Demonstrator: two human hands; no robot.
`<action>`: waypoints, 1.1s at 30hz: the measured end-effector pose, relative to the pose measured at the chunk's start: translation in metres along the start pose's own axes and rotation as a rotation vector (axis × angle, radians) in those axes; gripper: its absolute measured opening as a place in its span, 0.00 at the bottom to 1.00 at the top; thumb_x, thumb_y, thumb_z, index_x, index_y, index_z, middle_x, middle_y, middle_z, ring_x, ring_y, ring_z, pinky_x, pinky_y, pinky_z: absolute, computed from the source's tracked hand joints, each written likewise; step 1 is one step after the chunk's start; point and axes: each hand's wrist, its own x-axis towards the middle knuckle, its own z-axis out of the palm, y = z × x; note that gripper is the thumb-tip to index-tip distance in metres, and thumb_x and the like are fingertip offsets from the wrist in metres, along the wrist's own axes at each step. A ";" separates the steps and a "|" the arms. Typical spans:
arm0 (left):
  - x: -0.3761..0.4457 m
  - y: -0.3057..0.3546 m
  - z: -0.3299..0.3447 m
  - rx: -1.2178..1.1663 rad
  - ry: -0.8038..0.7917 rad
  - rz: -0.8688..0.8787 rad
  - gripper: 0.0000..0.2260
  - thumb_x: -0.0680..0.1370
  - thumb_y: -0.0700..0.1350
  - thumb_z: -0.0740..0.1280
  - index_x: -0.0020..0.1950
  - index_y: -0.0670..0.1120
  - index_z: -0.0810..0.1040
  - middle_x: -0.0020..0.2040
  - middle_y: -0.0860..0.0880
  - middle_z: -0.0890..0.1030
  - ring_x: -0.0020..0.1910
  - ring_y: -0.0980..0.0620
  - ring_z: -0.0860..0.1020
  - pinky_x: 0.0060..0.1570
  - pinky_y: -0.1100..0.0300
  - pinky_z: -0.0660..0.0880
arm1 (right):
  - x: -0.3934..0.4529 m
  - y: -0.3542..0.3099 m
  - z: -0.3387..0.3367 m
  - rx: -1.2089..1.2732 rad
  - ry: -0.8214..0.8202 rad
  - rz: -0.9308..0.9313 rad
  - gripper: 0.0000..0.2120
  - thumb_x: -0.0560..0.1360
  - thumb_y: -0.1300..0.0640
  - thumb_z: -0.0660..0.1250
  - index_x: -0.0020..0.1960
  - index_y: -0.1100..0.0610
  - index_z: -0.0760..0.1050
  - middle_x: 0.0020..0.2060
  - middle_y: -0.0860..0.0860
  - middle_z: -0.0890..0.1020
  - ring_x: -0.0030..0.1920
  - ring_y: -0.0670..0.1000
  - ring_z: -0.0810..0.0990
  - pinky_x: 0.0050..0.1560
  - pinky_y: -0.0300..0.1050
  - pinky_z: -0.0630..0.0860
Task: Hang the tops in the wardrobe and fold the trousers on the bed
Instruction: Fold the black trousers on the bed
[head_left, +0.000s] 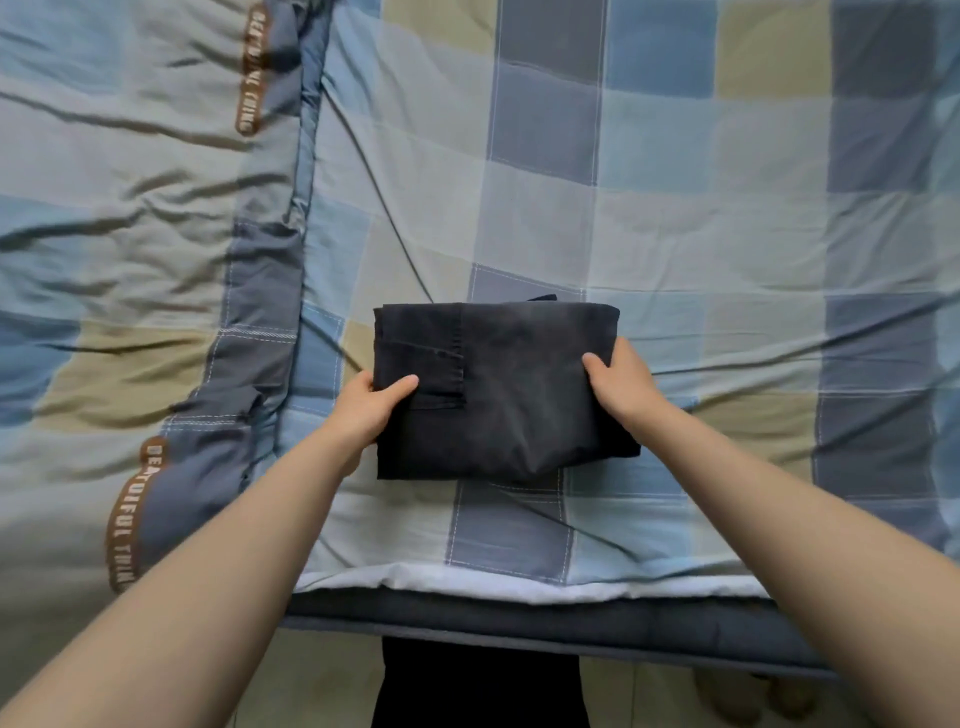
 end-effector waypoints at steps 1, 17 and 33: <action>-0.001 -0.003 0.003 -0.055 0.017 0.034 0.14 0.76 0.52 0.71 0.60 0.50 0.77 0.55 0.51 0.83 0.52 0.49 0.82 0.43 0.57 0.77 | 0.000 -0.001 0.001 0.006 0.078 -0.031 0.14 0.80 0.58 0.58 0.63 0.61 0.71 0.58 0.56 0.78 0.59 0.56 0.75 0.56 0.42 0.69; 0.000 -0.042 0.010 -0.303 0.025 -0.049 0.23 0.69 0.55 0.76 0.61 0.49 0.78 0.51 0.51 0.85 0.48 0.52 0.85 0.40 0.58 0.80 | 0.001 0.031 0.008 0.547 -0.276 0.301 0.31 0.75 0.28 0.47 0.62 0.46 0.75 0.55 0.42 0.80 0.55 0.44 0.79 0.54 0.41 0.74; -0.097 -0.020 0.016 -0.453 0.056 0.013 0.15 0.74 0.51 0.72 0.58 0.48 0.80 0.52 0.47 0.85 0.49 0.48 0.84 0.40 0.57 0.80 | -0.081 -0.001 -0.053 0.198 -0.037 -0.080 0.13 0.79 0.51 0.64 0.56 0.59 0.78 0.50 0.50 0.82 0.48 0.48 0.79 0.38 0.29 0.71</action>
